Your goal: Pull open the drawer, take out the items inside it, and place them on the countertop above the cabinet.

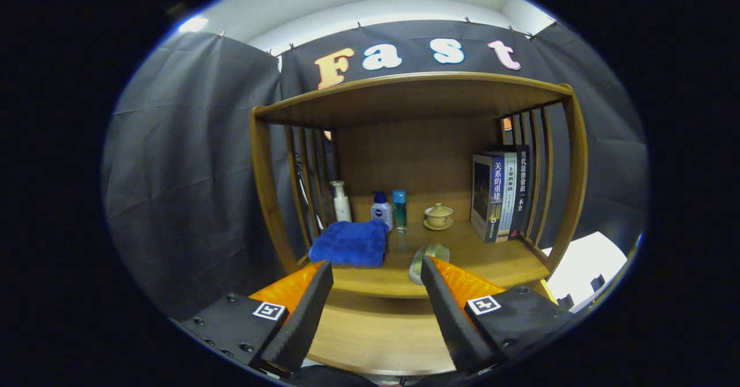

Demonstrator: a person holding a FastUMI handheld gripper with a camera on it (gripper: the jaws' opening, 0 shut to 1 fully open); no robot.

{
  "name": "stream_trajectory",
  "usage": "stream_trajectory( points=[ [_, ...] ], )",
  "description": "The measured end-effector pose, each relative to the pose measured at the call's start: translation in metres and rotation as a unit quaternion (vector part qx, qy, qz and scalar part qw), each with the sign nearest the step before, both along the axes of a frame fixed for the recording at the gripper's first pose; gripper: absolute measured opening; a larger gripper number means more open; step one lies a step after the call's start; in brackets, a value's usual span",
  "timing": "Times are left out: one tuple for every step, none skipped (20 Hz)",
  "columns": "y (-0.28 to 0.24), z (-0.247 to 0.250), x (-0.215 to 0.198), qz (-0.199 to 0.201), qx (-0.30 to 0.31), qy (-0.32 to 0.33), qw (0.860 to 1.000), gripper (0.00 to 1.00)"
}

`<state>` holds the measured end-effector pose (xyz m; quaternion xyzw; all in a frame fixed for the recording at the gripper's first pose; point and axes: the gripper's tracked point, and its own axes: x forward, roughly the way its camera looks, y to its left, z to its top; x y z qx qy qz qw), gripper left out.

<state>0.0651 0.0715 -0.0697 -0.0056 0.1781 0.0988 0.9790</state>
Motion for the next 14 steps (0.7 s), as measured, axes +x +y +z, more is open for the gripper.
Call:
stream_trajectory(
  points=[
    [0.0,-0.002,-0.011,-0.001,-0.002,-0.001,1.0,0.98],
    [-0.001,-0.004,-0.021,-0.003,-0.004,-0.003,1.0,0.98],
    [-0.001,-0.007,-0.03,-0.006,-0.004,-0.004,1.0,0.98],
    [-0.002,-0.009,-0.04,-0.009,-0.001,-0.007,1.0,0.98],
    [-0.003,-0.011,-0.049,-0.011,0.004,-0.009,1.0,0.98],
    [-0.003,-0.015,-0.057,-0.011,0.008,-0.008,1.0,0.99],
    [-0.005,-0.018,-0.062,-0.016,0.012,-0.014,1.0,0.99],
    [-0.009,-0.021,-0.066,-0.021,0.009,-0.021,1.0,0.99],
    [-0.012,-0.027,-0.07,-0.025,0.002,-0.026,0.999,0.99],
    [-0.015,-0.033,-0.074,-0.029,-0.007,-0.032,0.999,0.99],
    [-0.016,-0.04,-0.077,-0.031,-0.015,-0.038,0.999,0.99],
    [-0.017,-0.047,-0.081,-0.032,-0.025,-0.041,0.998,0.99],
    [-0.019,-0.056,-0.085,-0.035,-0.036,-0.037,0.998,0.99],
    [-0.021,-0.067,-0.089,-0.038,-0.04,-0.028,0.998,0.99]
  ],
)
